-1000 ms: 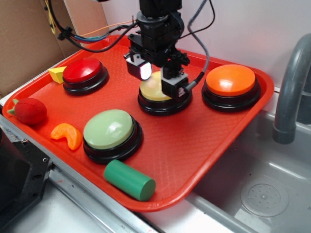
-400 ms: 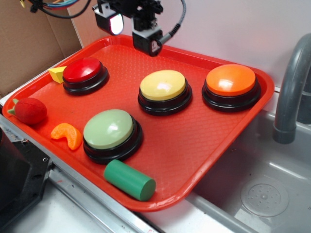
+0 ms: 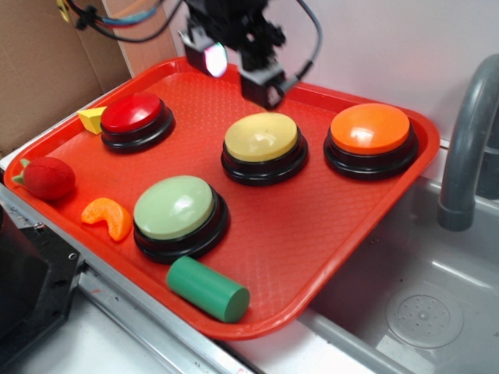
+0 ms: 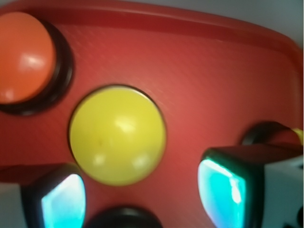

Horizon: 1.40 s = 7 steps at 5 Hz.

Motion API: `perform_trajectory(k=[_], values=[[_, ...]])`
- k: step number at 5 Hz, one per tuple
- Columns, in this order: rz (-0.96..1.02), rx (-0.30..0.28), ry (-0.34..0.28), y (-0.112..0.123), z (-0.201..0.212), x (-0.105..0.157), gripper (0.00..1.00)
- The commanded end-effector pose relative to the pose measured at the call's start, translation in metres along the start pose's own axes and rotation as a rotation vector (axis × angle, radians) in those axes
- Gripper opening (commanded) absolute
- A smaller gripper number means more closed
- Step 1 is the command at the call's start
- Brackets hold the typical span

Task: Push the yellow button.

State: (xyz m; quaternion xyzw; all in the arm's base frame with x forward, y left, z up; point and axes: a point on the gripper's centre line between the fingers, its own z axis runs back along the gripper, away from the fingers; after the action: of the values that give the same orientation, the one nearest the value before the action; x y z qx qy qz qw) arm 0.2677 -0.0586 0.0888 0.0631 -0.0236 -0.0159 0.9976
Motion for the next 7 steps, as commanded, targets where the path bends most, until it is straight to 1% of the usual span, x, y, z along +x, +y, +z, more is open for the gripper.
perform_trajectory(k=[1,2,3,4,5,6,7], values=[[0.104,-0.059,-0.073,-0.002,-0.031,-0.004,1.0],[0.08,-0.065,-0.038,-0.004,-0.038,-0.001,1.0],[0.048,-0.066,-0.023,-0.002,-0.028,0.003,1.0],[0.021,-0.05,0.001,-0.003,-0.024,0.004,1.0],[0.037,-0.03,-0.033,0.006,0.003,-0.001,1.0],[0.03,-0.039,0.038,0.019,0.026,-0.01,1.0],[0.008,-0.05,0.014,0.024,0.037,-0.015,1.0]])
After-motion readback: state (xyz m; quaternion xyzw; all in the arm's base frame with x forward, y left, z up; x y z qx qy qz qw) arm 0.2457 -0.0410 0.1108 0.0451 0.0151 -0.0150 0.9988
